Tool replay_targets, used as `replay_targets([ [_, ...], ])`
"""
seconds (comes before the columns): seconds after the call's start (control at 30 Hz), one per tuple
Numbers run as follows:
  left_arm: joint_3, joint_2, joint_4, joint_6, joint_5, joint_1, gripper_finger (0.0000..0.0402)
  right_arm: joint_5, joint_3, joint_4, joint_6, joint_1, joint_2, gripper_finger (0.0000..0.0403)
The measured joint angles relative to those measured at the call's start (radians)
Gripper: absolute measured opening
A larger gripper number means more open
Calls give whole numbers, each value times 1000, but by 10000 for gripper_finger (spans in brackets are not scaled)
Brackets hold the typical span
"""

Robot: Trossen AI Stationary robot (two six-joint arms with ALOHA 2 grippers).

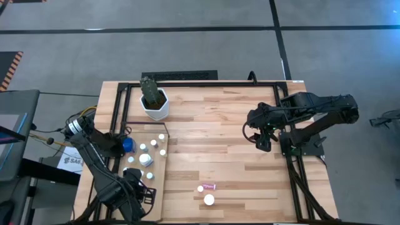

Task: Pick and place medicine bottles onto shelf by color
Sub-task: Put the light blue pill bottle on the shelf

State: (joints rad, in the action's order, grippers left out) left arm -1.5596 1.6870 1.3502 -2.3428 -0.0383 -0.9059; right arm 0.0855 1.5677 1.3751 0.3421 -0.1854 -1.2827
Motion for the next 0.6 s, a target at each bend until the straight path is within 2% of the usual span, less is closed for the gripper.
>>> replay_targets([
  [0.23,80,1,26,28,-5,-38,93,0,0,-36,50,5,0,255],
  [0.4,96,1,30,52,-58,-79,93,-1,0,-72,54,18,0,255],
  [0.6,159,0,-30,14,-82,-125,93,-1,0,-98,85,55,0,255],
])
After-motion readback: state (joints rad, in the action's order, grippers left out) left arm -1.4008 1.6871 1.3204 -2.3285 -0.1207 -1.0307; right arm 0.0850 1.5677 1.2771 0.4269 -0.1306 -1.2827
